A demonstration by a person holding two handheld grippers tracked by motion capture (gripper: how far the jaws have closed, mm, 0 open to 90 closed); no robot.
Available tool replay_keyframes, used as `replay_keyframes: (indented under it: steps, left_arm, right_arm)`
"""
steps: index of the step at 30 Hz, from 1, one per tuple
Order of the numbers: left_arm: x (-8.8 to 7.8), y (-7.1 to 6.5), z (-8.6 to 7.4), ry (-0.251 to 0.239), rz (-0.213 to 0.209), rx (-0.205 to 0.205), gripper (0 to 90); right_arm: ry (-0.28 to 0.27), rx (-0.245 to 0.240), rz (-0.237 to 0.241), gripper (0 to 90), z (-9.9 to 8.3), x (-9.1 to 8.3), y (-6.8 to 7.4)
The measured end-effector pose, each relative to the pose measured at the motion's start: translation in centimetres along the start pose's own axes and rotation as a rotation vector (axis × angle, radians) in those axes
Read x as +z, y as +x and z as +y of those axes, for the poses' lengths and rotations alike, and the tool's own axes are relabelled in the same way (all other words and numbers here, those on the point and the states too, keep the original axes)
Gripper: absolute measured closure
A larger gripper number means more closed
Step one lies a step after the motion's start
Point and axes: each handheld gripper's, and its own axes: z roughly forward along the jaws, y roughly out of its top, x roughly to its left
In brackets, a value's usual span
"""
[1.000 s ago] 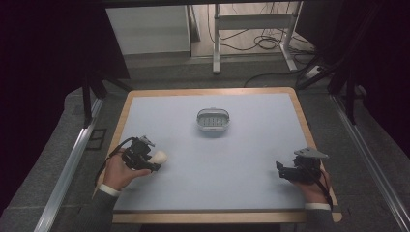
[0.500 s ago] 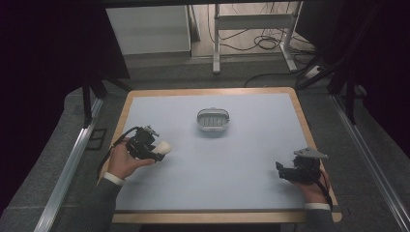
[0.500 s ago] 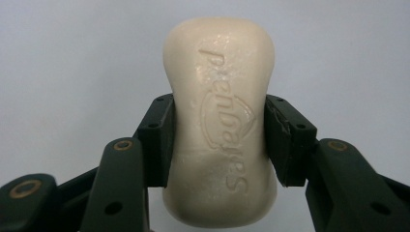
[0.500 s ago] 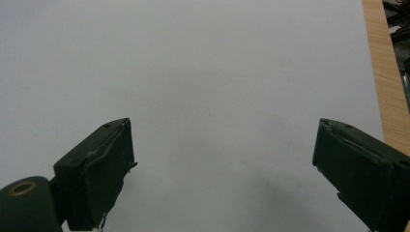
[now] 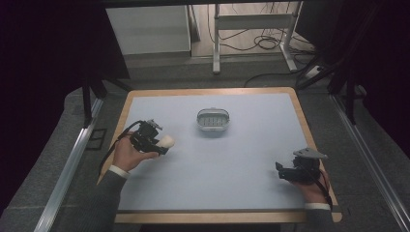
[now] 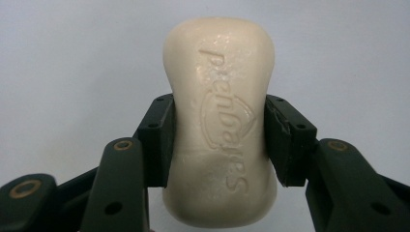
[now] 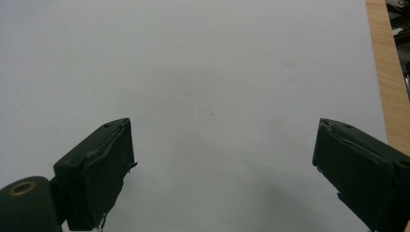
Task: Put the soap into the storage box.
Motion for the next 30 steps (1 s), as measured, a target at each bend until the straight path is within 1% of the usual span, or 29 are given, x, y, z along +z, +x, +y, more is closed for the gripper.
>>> replay_keyframes:
  steps: [3,6,8,9,18,21,23,27,30]
  left_arm:
    - [0.1,0.2,0.3,-0.003,-0.005,-0.004,49.6]
    - [0.1,0.4,0.5,-0.016,-0.009,-0.008,49.6]
    - [0.1,0.5,0.8,-0.017,0.000,-0.005,49.6]
    - [0.1,0.5,0.9,-0.016,-0.002,-0.006,49.6]
    - [0.1,0.4,1.9,-0.017,0.005,0.013,49.6]
    - [0.2,0.4,2.1,-0.021,-0.006,0.011,49.6]
    - [0.3,0.5,2.2,-0.019,0.001,0.013,49.6]
    - [0.4,0.6,2.5,-0.023,-0.002,0.006,49.6]
    - [0.4,0.7,2.7,-0.019,0.006,0.010,49.6]
  right_arm:
    - [0.002,0.000,-0.002,7.2,0.0,0.1,0.0]
    - [0.003,0.000,-0.002,7.2,-0.1,0.1,0.0]
    - [0.003,0.000,-0.001,7.2,0.0,0.1,0.0]
    - [0.003,0.000,-0.002,7.2,0.0,0.1,0.0]
    - [0.006,0.000,-0.004,7.2,-0.1,0.1,0.0]
    - [0.005,0.000,-0.002,7.2,-0.1,0.2,-0.1]
    - [0.006,0.000,-0.003,7.2,-0.1,0.2,-0.1]
    - [0.009,-0.002,-0.003,7.2,-0.2,0.2,-0.1]
    - [0.012,-0.003,-0.003,7.2,-0.2,0.3,-0.1]
